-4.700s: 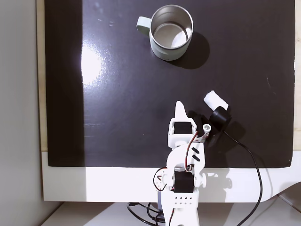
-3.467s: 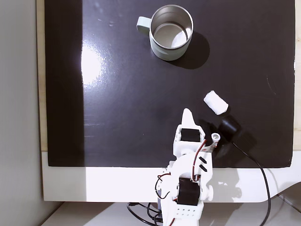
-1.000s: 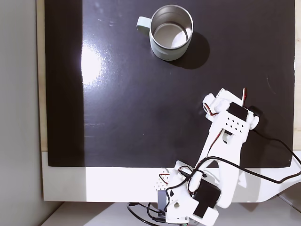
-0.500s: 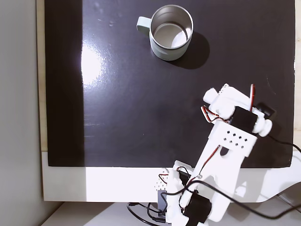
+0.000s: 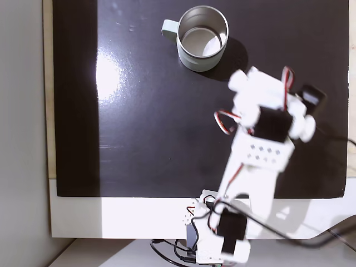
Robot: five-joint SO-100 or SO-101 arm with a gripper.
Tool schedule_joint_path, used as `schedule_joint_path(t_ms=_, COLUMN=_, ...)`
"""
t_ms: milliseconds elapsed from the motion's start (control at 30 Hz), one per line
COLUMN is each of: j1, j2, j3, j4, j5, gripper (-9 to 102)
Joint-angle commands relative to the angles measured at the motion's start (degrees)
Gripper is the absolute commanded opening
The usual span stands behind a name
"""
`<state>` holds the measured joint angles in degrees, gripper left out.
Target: Grasp a gauze and put it in the cup.
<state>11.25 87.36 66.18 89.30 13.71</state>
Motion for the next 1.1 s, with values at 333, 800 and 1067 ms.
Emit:
schedule_joint_path(t_ms=333, j1=-8.1, j2=-28.3, j3=-45.6, j4=12.5, j5=5.4, gripper=0)
schedule_joint_path(t_ms=800, j1=-12.7, j2=-38.6, j3=-61.3, j4=10.1, j5=6.0, gripper=1)
schedule_joint_path(t_ms=1067, j1=-12.7, j2=-41.5, j3=-65.0, j4=9.4, j5=6.2, gripper=4)
